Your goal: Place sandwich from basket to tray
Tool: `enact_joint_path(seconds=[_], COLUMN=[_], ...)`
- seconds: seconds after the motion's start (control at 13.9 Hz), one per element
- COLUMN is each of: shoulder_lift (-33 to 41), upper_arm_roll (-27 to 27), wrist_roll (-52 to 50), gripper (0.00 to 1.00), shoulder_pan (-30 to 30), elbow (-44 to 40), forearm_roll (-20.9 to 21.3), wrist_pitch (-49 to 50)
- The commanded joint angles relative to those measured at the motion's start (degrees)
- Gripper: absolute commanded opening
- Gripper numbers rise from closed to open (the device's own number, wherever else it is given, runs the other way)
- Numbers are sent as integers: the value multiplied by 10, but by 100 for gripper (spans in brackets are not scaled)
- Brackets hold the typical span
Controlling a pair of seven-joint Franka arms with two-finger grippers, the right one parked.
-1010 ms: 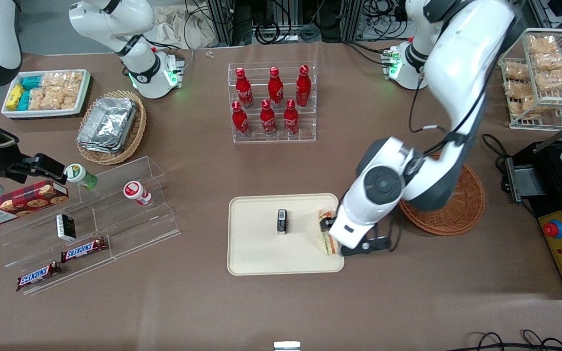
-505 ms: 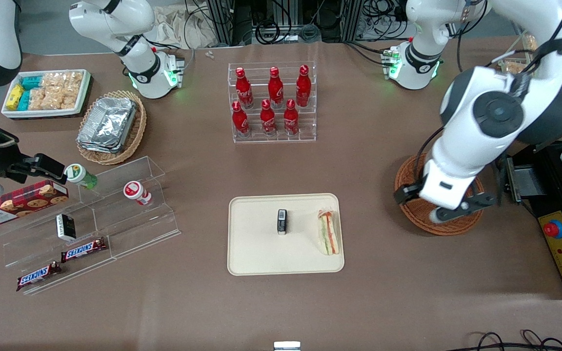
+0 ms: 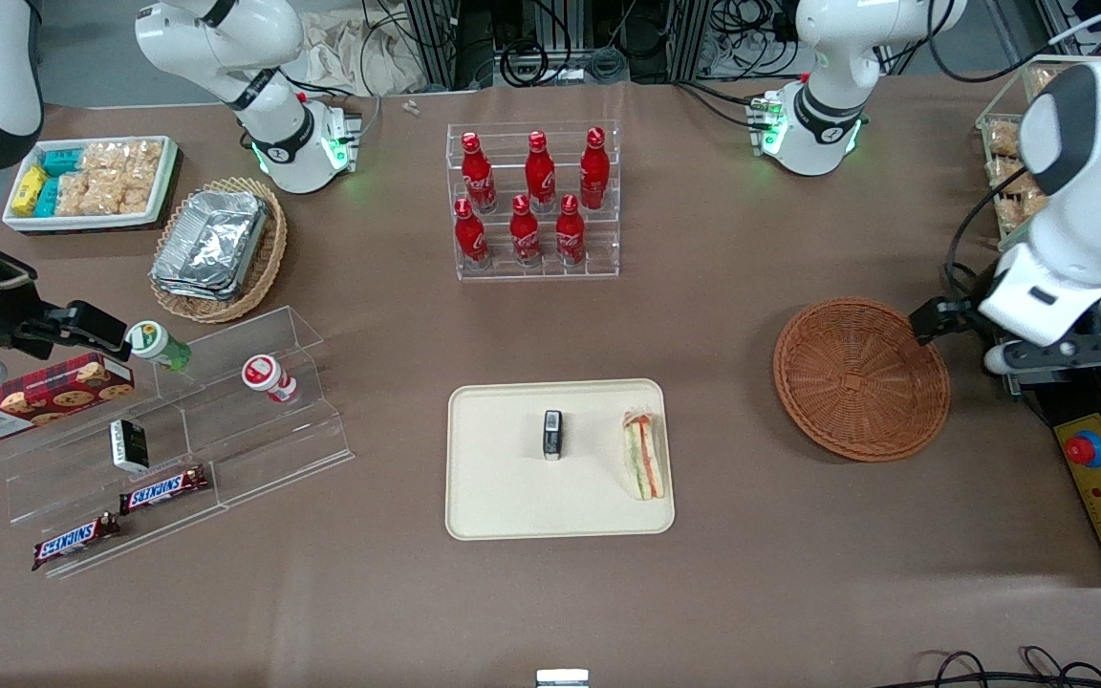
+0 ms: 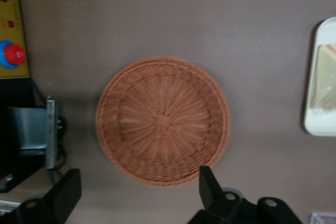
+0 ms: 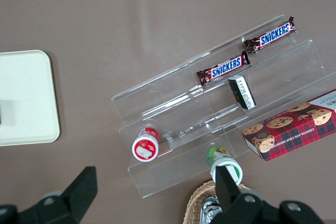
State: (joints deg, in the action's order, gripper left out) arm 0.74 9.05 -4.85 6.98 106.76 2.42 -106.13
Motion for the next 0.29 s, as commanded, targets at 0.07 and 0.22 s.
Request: enact_joint_path(seconds=[0.07,0.22], shoulder_lift=[-27,-60], upper_arm_roll=[-4,-5], wrist_roll=[26,51], gripper=[99,100], shoulder_pan=[-1,-1], elbow=[-84,-151], forearm_roll=[-6,-8], wrist_pitch=[78,114])
